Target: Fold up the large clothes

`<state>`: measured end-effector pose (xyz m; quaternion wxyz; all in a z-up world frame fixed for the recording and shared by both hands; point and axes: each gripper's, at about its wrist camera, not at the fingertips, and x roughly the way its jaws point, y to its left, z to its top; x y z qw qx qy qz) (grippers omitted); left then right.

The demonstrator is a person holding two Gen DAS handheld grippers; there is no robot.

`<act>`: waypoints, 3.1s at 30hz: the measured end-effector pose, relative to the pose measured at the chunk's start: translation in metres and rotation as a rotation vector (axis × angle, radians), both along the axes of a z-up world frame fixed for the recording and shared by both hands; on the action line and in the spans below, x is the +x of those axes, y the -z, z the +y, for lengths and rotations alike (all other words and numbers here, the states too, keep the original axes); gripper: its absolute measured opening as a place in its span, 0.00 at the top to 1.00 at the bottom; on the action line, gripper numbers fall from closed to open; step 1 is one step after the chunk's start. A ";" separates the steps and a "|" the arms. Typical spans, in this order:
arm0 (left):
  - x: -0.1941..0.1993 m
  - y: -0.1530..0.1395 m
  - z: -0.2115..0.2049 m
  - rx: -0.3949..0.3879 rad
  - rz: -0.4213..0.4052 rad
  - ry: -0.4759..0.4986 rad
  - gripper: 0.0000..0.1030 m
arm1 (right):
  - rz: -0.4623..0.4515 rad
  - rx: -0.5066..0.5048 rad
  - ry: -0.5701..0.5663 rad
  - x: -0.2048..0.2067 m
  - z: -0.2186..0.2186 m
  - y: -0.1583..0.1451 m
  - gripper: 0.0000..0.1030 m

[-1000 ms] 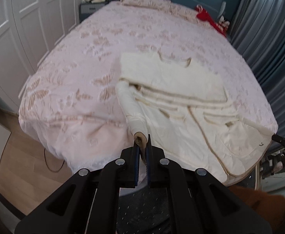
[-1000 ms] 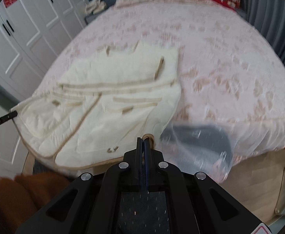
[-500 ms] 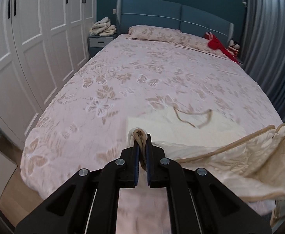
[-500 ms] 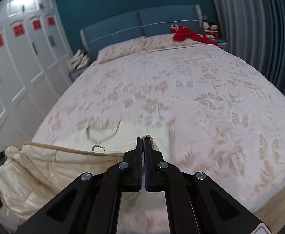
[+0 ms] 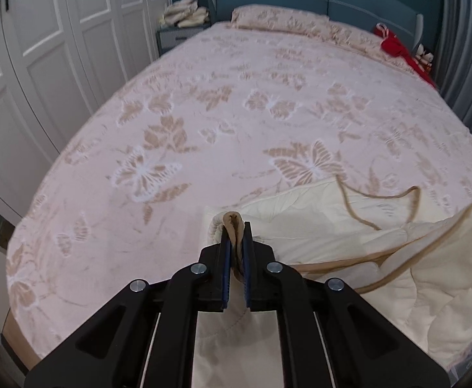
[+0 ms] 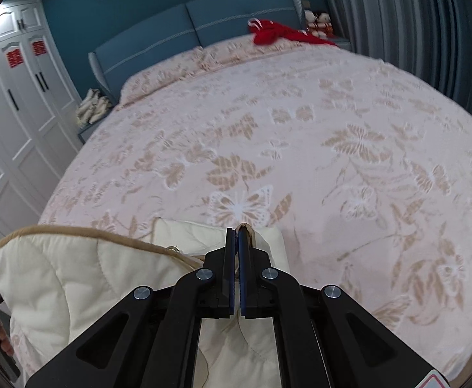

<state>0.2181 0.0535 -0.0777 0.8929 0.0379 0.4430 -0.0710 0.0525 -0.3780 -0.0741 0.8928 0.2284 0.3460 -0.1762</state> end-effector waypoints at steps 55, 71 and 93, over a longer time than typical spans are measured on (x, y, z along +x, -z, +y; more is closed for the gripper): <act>0.056 0.081 0.016 -0.103 0.108 -0.072 0.89 | 0.158 0.051 0.021 0.046 -0.034 0.095 0.92; 0.044 0.092 -0.011 0.140 -0.018 -0.072 0.73 | 0.185 -0.013 0.008 0.049 -0.029 0.106 0.81; 0.014 0.062 -0.154 0.038 0.108 0.063 0.69 | 0.183 -0.016 -0.252 0.109 0.121 0.055 0.88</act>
